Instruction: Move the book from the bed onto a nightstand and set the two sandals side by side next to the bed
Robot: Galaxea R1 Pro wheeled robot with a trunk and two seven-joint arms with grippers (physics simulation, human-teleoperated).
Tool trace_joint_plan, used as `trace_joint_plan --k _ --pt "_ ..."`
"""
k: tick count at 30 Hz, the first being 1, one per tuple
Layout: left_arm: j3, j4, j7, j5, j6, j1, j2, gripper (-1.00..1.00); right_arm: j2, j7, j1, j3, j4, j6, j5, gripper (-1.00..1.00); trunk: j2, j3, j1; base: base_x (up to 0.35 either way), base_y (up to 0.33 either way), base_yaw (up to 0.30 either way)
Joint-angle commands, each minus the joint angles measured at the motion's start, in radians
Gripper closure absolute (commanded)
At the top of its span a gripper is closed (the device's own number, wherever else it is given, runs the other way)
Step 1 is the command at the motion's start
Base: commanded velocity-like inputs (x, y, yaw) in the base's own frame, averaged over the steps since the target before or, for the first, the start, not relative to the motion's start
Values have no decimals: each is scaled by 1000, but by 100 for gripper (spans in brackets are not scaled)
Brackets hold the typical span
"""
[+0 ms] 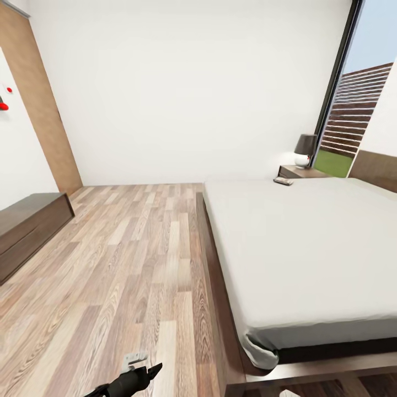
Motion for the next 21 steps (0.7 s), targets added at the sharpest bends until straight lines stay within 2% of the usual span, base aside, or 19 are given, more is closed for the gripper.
trace_joint_plan --k 1,21 --pt "0 1 -3 0 -4 -1 0 -100 0 3 -1 -9 1 1 10 -100 7 2 -4 0 0 0" --pt "0 1 -3 0 -4 -1 0 -100 0 3 -1 -8 1 1 10 -100 147 65 -81 0 0 0"
